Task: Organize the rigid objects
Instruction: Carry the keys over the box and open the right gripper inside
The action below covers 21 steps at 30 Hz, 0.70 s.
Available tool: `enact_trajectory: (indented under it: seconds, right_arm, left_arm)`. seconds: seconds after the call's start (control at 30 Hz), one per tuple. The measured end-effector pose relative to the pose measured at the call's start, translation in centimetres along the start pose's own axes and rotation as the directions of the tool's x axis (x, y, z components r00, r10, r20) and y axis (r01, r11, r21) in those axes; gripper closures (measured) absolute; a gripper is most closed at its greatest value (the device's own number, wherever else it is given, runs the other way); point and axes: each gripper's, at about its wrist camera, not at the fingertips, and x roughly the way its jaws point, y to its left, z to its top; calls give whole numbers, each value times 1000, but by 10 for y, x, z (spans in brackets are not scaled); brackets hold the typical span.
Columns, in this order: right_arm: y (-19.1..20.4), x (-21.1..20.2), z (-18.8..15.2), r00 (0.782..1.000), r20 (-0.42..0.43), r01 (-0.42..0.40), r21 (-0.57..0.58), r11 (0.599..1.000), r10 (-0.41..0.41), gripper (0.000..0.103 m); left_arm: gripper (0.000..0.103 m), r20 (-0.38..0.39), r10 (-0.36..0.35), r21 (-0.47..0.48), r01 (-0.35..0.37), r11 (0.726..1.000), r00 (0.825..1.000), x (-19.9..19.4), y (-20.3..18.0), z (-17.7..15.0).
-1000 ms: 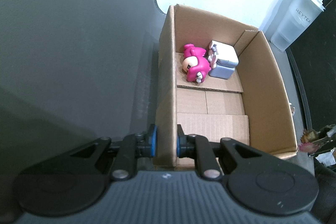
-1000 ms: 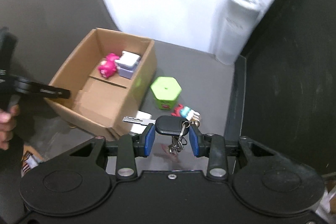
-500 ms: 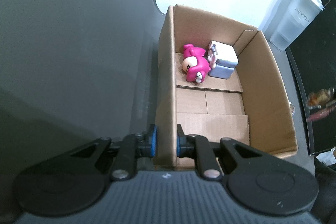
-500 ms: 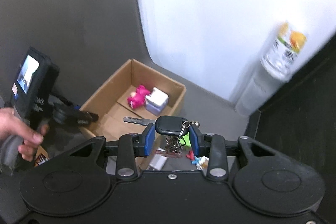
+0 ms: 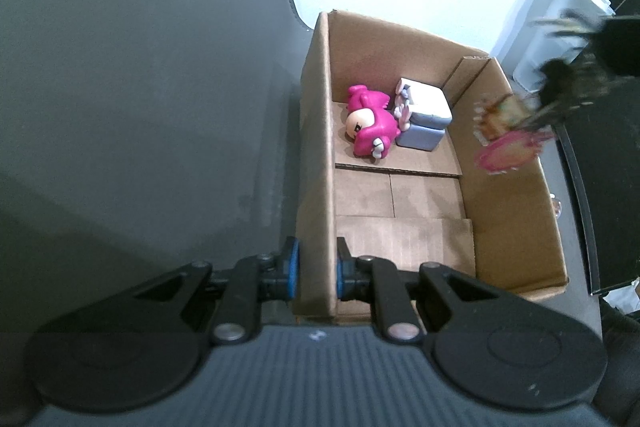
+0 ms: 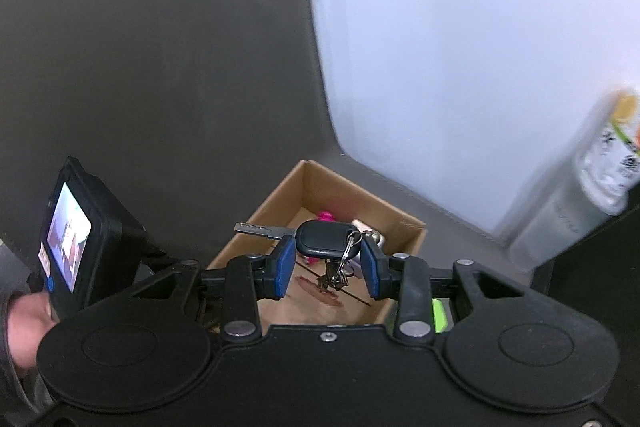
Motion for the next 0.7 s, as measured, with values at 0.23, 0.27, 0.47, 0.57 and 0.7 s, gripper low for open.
enact_trajectory:
  seconds: [0.23,0.27,0.47,0.57,0.7]
  right_arm:
    - [12,40,4,998,-58,-19,-9,1000,19,67]
    - [13,45,4,998,-67,-18,-10,1000,17,67]
    - [16,74,0,992,-128,-14,16,1000,16,67]
    - [17,87,0,988,-156,-14,35,999,19,67]
    - [20,101,1,982,-188,-14,44,999,22,75]
  left_arm:
    - [87,6,-1,-1,1,1000,1000,-1,0,-2]
    - [87,6,-2,-2,2,1000,1000,0,0,-2]
    - [87,7,-2,-1,2,1000,1000,-1,-1,-2]
    - [87,8,-3,-1,3,1000,1000,-1,0,-2]
    - [87,7,-5,-3,5,1000,1000,-1,0,-2]
